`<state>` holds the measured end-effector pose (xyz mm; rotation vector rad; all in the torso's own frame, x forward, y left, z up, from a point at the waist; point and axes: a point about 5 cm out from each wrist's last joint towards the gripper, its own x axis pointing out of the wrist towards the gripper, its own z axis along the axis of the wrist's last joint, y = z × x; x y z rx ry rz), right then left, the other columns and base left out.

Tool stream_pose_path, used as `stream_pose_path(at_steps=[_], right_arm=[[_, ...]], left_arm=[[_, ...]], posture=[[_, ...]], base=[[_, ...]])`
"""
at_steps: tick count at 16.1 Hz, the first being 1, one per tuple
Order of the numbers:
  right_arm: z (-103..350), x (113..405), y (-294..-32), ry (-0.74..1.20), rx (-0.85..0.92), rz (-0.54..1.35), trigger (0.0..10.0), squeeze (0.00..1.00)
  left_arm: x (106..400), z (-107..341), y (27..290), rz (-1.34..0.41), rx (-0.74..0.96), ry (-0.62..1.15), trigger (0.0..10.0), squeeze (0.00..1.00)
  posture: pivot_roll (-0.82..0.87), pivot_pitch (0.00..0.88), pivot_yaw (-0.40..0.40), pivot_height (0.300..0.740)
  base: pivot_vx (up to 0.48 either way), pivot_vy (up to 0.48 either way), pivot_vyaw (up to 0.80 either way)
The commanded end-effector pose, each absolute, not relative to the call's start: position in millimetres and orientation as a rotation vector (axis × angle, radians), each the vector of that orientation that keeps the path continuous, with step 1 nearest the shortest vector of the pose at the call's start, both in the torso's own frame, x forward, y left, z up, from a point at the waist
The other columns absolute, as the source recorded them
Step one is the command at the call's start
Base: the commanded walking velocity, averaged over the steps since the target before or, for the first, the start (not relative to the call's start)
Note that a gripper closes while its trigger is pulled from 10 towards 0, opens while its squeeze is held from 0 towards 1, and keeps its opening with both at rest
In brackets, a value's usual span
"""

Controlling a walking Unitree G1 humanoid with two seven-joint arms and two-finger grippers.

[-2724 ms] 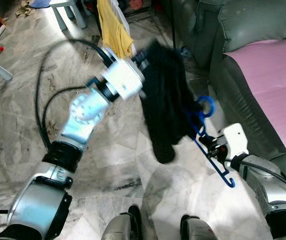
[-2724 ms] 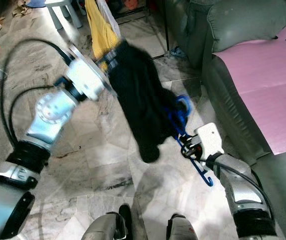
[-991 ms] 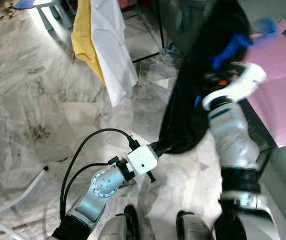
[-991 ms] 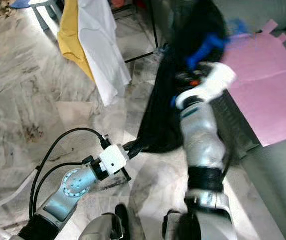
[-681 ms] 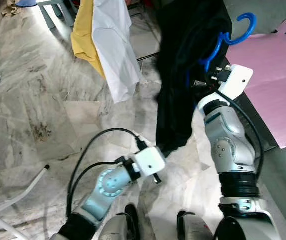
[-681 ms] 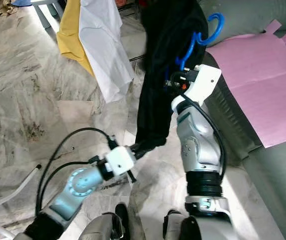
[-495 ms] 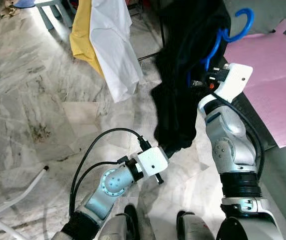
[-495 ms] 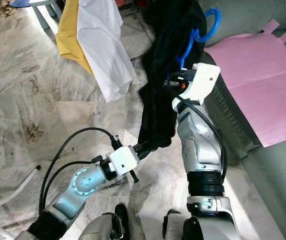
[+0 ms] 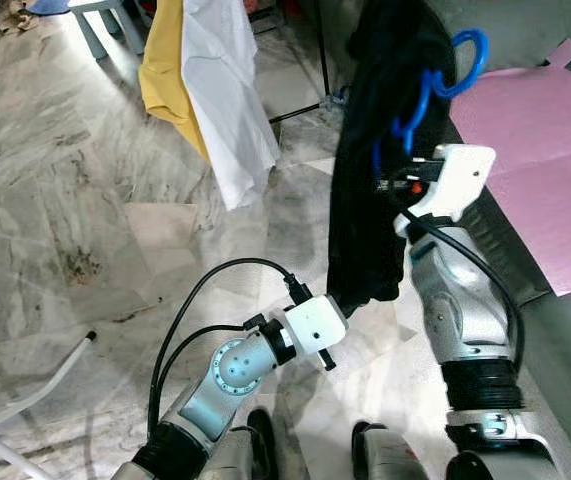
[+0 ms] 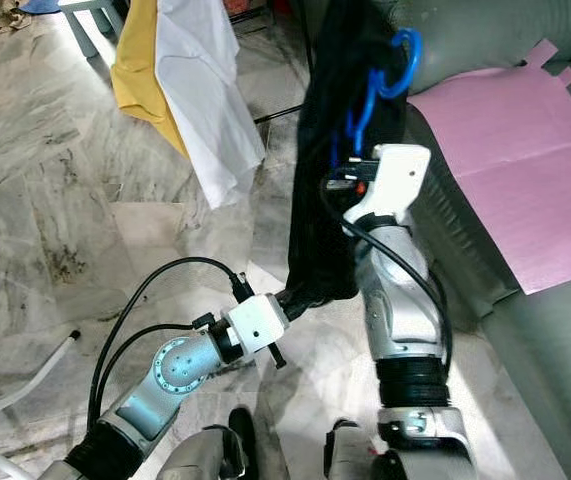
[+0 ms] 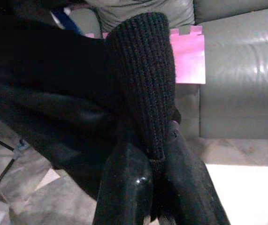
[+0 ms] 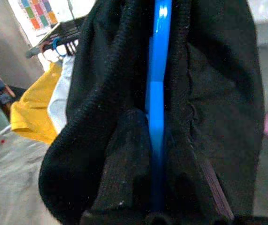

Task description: Hang hanger

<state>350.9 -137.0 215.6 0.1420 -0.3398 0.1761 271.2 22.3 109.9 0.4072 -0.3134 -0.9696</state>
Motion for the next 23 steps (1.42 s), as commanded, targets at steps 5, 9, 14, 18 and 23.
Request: stream_pose_path(at_steps=[5, 9, 14, 18, 23], right_arm=[[221.5, 353.4, -127.8, -0.387, 0.096, 0.237, 10.0, 0.0], [198.5, 353.7, -129.4, -0.297, 0.078, 0.233, 10.0, 0.0], [178.9, 360.5, -136.2, -0.233, 0.003, 0.223, 10.0, 0.0], [170.9, 358.0, -138.5, -0.221, -0.008, 0.264, 10.0, 0.0], [155.5, 341.1, -150.5, -0.139, -0.026, 0.5, 10.0, 0.0]], left_arm=[[267.0, 92.9, 21.3, -1.015, 0.379, -0.206, 10.0, 1.0], [271.8, 98.5, 21.2, -0.924, 0.388, -0.262, 10.0, 1.0], [271.3, 118.0, 20.6, -0.944, 0.328, -0.364, 10.0, 1.0], [272.8, 122.8, 28.5, -0.943, 0.345, -0.385, 10.0, 1.0], [291.9, 131.1, 61.2, -0.86, 0.497, -0.414, 10.0, 1.0]], posture=[[-0.13, 0.234, 0.089, 0.74], [-0.13, 0.232, 0.08, 0.74], [-0.13, 0.221, 0.07, 0.74], [-0.12, 0.221, 0.072, 0.74], [-0.12, 0.231, 0.073, 0.74]], base=[[0.0, 0.0, 0.0], [0.0, 0.0, 0.0], [0.0, 0.0, 0.0], [0.0, 0.0, 0.0], [0.0, 0.0, 0.0]])
